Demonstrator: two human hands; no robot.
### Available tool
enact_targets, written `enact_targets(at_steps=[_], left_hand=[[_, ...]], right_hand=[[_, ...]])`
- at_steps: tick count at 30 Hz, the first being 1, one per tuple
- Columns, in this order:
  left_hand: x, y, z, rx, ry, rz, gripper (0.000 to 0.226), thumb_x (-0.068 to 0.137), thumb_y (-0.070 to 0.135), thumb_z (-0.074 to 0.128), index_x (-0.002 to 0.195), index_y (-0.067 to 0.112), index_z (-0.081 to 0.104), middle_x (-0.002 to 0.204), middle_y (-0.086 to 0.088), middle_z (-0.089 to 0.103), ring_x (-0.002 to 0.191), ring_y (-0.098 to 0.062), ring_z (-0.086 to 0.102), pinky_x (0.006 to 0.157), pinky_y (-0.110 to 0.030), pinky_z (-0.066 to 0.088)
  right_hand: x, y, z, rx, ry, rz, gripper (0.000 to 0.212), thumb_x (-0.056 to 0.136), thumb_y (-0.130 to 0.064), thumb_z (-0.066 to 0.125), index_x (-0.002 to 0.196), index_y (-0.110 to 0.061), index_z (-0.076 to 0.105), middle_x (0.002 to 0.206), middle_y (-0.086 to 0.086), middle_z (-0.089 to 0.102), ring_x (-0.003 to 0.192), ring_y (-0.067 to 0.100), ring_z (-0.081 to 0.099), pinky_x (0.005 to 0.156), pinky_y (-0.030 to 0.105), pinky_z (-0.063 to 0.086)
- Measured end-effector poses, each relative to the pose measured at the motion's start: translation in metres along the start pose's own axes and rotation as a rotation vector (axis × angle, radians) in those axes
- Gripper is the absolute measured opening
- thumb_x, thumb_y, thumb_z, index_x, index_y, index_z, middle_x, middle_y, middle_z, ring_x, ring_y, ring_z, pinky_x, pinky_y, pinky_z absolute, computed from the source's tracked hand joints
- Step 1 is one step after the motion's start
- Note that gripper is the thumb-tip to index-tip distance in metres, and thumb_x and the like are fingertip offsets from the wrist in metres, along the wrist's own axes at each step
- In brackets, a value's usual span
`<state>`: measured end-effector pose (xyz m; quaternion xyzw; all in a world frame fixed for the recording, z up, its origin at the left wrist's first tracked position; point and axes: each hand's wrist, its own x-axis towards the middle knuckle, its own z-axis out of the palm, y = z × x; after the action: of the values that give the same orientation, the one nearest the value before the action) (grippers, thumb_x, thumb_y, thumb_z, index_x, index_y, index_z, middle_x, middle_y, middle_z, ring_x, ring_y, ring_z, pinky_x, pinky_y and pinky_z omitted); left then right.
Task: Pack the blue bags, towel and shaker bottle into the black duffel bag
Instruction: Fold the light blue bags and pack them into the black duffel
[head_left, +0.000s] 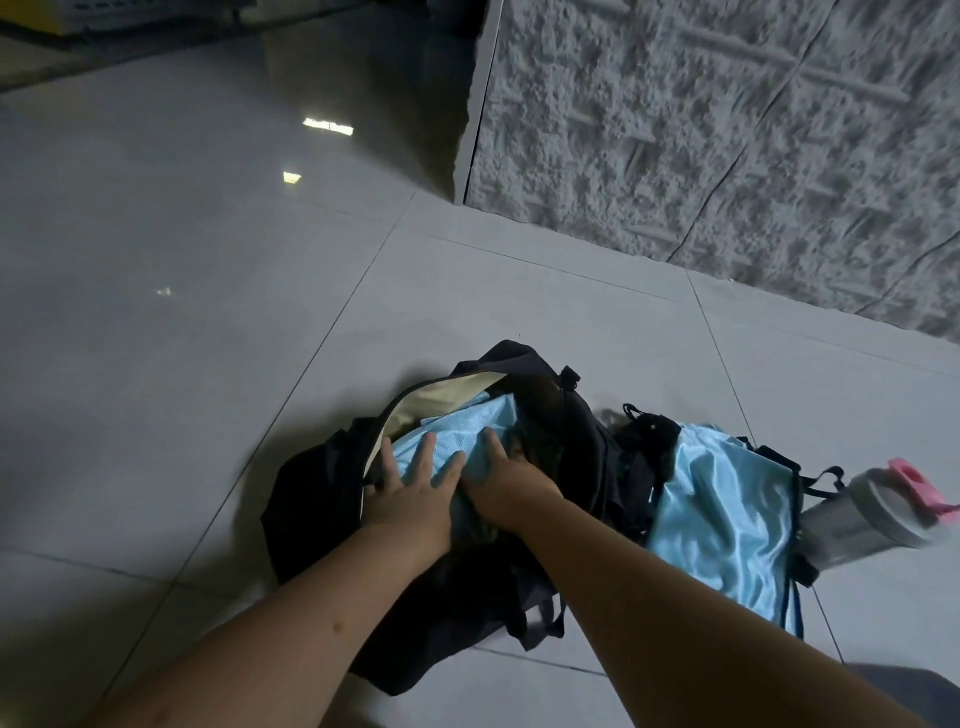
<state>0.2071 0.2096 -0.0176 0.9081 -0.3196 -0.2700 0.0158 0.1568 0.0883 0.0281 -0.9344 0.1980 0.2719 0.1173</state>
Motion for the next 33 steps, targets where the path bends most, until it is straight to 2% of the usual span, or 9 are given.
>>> enact_targets(at_steps=[7, 10, 12, 14, 17, 20, 25, 28, 33], left_hand=[[-0.004, 0.004, -0.016, -0.044, 0.026, -0.002, 0.095, 0.09, 0.01, 0.049, 0.161, 0.041, -0.007, 0.17, 0.005, -0.022, 0.152, -0.045, -0.024, 0.123, -0.06, 0.015], [-0.009, 0.014, -0.03, -0.01, 0.152, 0.025, 0.08, 0.09, 0.017, 0.05, 0.16, 0.032, 0.016, 0.169, -0.006, 0.015, 0.155, -0.041, 0.002, 0.124, -0.052, 0.021], [-0.017, 0.026, -0.04, -0.008, 0.262, 0.065, 0.063, 0.088, 0.022, 0.052, 0.15, 0.028, 0.04, 0.149, -0.007, 0.05, 0.143, -0.035, 0.035, 0.117, -0.045, 0.036], [-0.028, 0.045, -0.05, -0.106, 0.33, 0.108, 0.046, 0.089, 0.024, 0.055, 0.135, 0.025, 0.055, 0.124, -0.005, 0.066, 0.123, -0.03, 0.057, 0.099, -0.042, 0.051], [-0.038, 0.077, -0.052, -0.164, 0.563, 0.246, 0.023, 0.082, 0.018, 0.062, 0.105, 0.015, 0.066, 0.098, -0.007, 0.066, 0.103, -0.033, 0.062, 0.084, -0.044, 0.054], [-0.043, 0.123, -0.043, -0.263, 0.683, 0.387, 0.02, 0.081, 0.014, 0.066, 0.1, 0.015, 0.071, 0.092, -0.006, 0.066, 0.097, -0.032, 0.059, 0.083, -0.043, 0.052], [-0.04, 0.207, -0.008, -0.455, 0.549, 0.598, 0.01, 0.089, 0.018, 0.065, 0.098, 0.016, 0.071, 0.083, -0.001, 0.069, 0.082, -0.024, 0.065, 0.078, -0.039, 0.056], [-0.022, 0.233, 0.032, -0.436, 0.294, 0.463, 0.017, 0.093, 0.029, 0.064, 0.108, 0.022, 0.068, 0.087, 0.003, 0.07, 0.081, -0.019, 0.066, 0.081, -0.036, 0.058], [0.003, 0.253, 0.085, -0.308, 0.108, 0.212, 0.024, 0.094, 0.034, 0.065, 0.109, 0.015, 0.066, 0.11, -0.007, 0.071, 0.104, -0.028, 0.067, 0.085, -0.032, 0.052]], right_hand=[[-0.004, 0.0, -0.006, 0.107, 0.094, 0.01, 0.058, 0.107, -0.026, 0.041, 0.161, -0.016, 0.022, 0.166, 0.016, 0.022, 0.149, 0.038, 0.034, 0.117, 0.05, 0.038], [-0.011, 0.006, -0.007, 0.209, 0.143, 0.022, 0.061, 0.1, -0.023, 0.048, 0.159, -0.018, 0.03, 0.16, 0.014, 0.039, 0.142, 0.031, 0.047, 0.112, 0.044, 0.046], [-0.025, 0.014, -0.013, 0.307, 0.237, -0.006, 0.056, 0.1, -0.023, 0.05, 0.155, -0.016, 0.042, 0.152, 0.011, 0.053, 0.137, 0.029, 0.053, 0.109, 0.04, 0.048], [-0.046, 0.029, -0.022, 0.407, 0.336, -0.07, 0.039, 0.099, -0.021, 0.051, 0.136, -0.014, 0.062, 0.134, 0.009, 0.067, 0.122, 0.028, 0.062, 0.101, 0.038, 0.052], [-0.075, 0.058, -0.028, 0.554, 0.473, -0.142, 0.024, 0.095, -0.017, 0.055, 0.111, -0.014, 0.073, 0.11, 0.005, 0.075, 0.103, 0.023, 0.066, 0.089, 0.033, 0.051], [-0.098, 0.106, -0.024, 0.734, 0.589, -0.072, 0.02, 0.092, -0.025, 0.064, 0.107, -0.019, 0.077, 0.094, -0.005, 0.076, 0.089, 0.01, 0.067, 0.086, 0.029, 0.053], [-0.122, 0.207, 0.02, 0.919, 0.576, 0.259, 0.028, 0.092, -0.017, 0.067, 0.119, -0.015, 0.075, 0.105, 0.006, 0.078, 0.084, 0.019, 0.07, 0.081, 0.038, 0.06], [-0.133, 0.259, 0.061, 0.922, 0.517, 0.473, 0.04, 0.092, -0.017, 0.067, 0.132, -0.013, 0.066, 0.109, 0.006, 0.072, 0.07, 0.017, 0.066, 0.061, 0.023, 0.051], [-0.14, 0.31, 0.115, 0.993, 0.533, 0.683, 0.056, 0.087, -0.024, 0.071, 0.139, -0.015, 0.053, 0.098, 0.002, 0.071, 0.08, 0.022, 0.069, 0.07, 0.033, 0.056]])
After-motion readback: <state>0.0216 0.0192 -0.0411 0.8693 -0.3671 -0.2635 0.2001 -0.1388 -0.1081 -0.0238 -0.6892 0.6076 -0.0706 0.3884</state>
